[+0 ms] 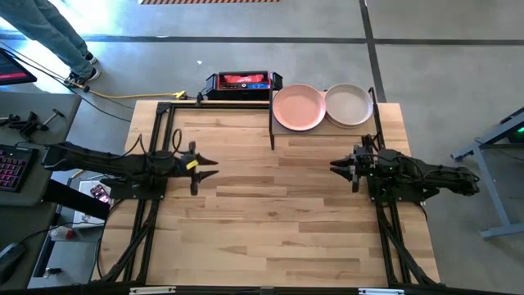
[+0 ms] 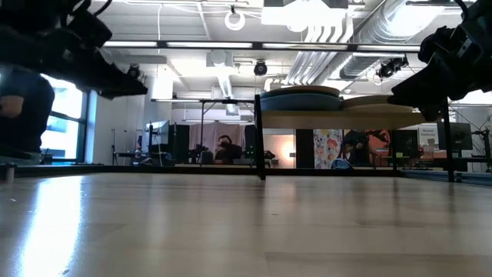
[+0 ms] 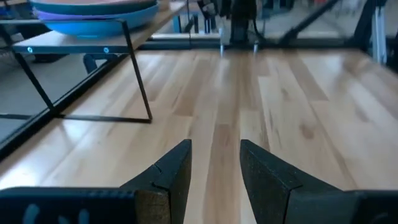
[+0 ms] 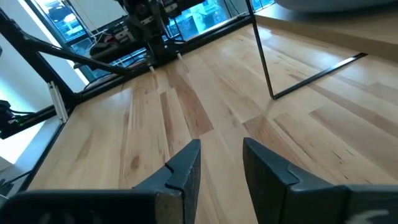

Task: Place and stack plates onto a shelf
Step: Return to Home Position

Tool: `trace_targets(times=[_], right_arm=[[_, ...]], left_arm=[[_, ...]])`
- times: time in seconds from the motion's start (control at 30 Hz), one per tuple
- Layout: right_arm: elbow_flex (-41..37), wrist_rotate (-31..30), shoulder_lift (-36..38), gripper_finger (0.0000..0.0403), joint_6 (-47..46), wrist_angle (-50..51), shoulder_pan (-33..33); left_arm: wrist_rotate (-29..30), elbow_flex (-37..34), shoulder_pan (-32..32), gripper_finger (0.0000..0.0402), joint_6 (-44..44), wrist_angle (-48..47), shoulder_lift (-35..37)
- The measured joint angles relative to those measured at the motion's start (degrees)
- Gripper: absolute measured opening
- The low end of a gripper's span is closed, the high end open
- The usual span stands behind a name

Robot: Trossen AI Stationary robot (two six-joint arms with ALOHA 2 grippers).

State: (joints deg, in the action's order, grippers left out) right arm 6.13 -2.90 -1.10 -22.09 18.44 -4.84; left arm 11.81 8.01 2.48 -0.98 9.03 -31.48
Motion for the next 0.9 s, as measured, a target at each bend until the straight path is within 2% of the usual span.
trace_targets(times=[0.17,0.37,0.5,0.9], right_arm=[[0.0,0.0,0.0,0.0103,0.0,0.0,0.0],[0.0,0.0,0.0,0.0103,0.0,0.1,0.0],[0.0,0.0,0.0,0.0103,0.0,0.1,0.0],[0.0,0.0,1.1,0.0103,0.0,0.1,0.0]], left_arm=[[-0.1,-7.4,0.0,0.0126,3.6,12.2,0.0],[0.6,-6.9,0.2,0.0126,-1.0,10.3,0.0],[3.2,-6.9,0.2,0.0126,-1.1,6.7,0.0],[3.3,-7.0,0.2,0.0126,-1.2,4.3,0.0]])
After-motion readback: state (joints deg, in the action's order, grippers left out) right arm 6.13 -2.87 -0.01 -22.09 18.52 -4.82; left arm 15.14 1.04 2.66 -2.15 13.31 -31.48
